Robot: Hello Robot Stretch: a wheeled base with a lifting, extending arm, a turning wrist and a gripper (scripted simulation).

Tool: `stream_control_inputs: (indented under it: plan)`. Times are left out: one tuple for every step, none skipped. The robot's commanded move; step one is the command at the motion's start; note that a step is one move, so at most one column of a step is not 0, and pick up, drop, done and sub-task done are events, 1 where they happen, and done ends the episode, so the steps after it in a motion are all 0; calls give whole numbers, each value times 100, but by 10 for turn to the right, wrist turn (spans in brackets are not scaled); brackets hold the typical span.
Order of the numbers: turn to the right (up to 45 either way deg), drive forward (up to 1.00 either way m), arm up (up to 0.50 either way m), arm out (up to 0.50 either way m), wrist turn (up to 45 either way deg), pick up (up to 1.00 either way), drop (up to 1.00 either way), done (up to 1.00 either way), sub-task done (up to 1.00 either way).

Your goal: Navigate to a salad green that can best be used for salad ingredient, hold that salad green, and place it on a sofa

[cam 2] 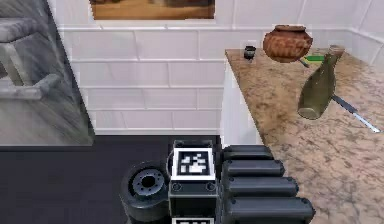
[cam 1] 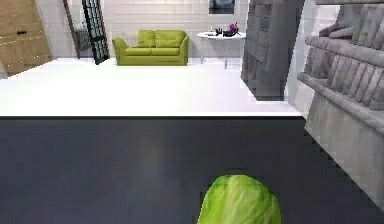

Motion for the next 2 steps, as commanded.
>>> stream_control_inputs:
  plan:
    - [0, 15, 0, 0, 0, 0, 0, 0, 0]
    - [-120, 0, 0, 0, 0, 0, 0, 0, 0]
